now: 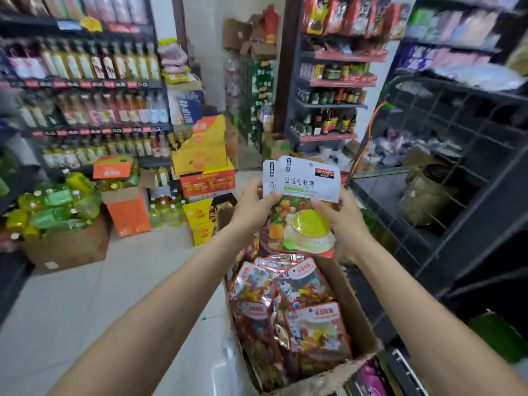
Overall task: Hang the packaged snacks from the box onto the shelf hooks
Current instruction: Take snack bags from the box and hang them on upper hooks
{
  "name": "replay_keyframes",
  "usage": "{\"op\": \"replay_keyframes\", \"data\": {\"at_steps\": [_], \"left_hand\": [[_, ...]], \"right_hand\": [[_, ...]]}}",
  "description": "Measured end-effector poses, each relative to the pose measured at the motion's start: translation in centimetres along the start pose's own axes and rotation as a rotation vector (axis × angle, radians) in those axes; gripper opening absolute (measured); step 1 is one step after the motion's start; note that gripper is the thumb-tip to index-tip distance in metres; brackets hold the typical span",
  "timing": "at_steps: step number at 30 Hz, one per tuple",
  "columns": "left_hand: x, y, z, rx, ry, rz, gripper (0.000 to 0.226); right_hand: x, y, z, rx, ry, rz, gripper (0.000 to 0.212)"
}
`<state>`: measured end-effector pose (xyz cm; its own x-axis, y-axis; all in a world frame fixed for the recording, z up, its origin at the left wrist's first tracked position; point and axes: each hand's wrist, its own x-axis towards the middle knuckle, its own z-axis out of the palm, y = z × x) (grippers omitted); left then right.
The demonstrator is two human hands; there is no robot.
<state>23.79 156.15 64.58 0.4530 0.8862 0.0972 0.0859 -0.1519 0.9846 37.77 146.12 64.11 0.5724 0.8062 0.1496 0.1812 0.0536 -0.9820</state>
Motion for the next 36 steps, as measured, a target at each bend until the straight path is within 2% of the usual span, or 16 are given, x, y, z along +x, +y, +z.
{"op": "replay_keyframes", "data": {"at_steps": [3, 5, 8, 9, 13, 17, 21, 27, 36], "left_hand": [[-4.1, 3.6, 1.6, -0.014, -0.052, 0.108, 0.016], [-7.5, 6.2, 3.0, -0.052, -0.083, 0.19, 0.026], [-12.9, 9.8, 5.5, -0.071, -0.221, 0.378, 0.056], [-14.8, 11.0, 6.6, -0.072, -0.282, 0.432, 0.057], [-23.0, 15.6, 11.7, -0.116, -0.5, 0.554, 0.035], [-31.6, 20.0, 16.5, -0.208, -0.677, 0.601, 0.039], [-39.5, 23.7, 21.1, -0.252, -0.787, 0.651, 0.04], [-51.1, 28.1, 27.8, -0.249, -0.809, 0.736, 0.04], [-60.8, 32.7, 34.2, -0.132, -0.539, 0.905, 0.038]], "right_hand": [[-5.6, -3.6, -2.3, -0.025, 0.148, -0.109, 0.064], [-10.0, -6.0, -4.2, -0.053, 0.23, -0.189, 0.085], [-17.3, -9.7, -7.8, -0.151, 0.353, -0.264, 0.08], [-19.8, -10.9, -9.1, -0.17, 0.397, -0.276, 0.076], [-29.9, -15.1, -14.7, -0.248, 0.594, -0.268, 0.063], [-39.4, -18.4, -20.3, -0.251, 0.8, -0.231, 0.062], [-48.1, -21.1, -25.1, -0.252, 0.958, -0.23, 0.063], [-59.8, -24.4, -32.7, -0.277, 1.134, -0.228, 0.064], [-69.3, -28.6, -43.6, -0.373, 1.272, -0.298, 0.055]]}}
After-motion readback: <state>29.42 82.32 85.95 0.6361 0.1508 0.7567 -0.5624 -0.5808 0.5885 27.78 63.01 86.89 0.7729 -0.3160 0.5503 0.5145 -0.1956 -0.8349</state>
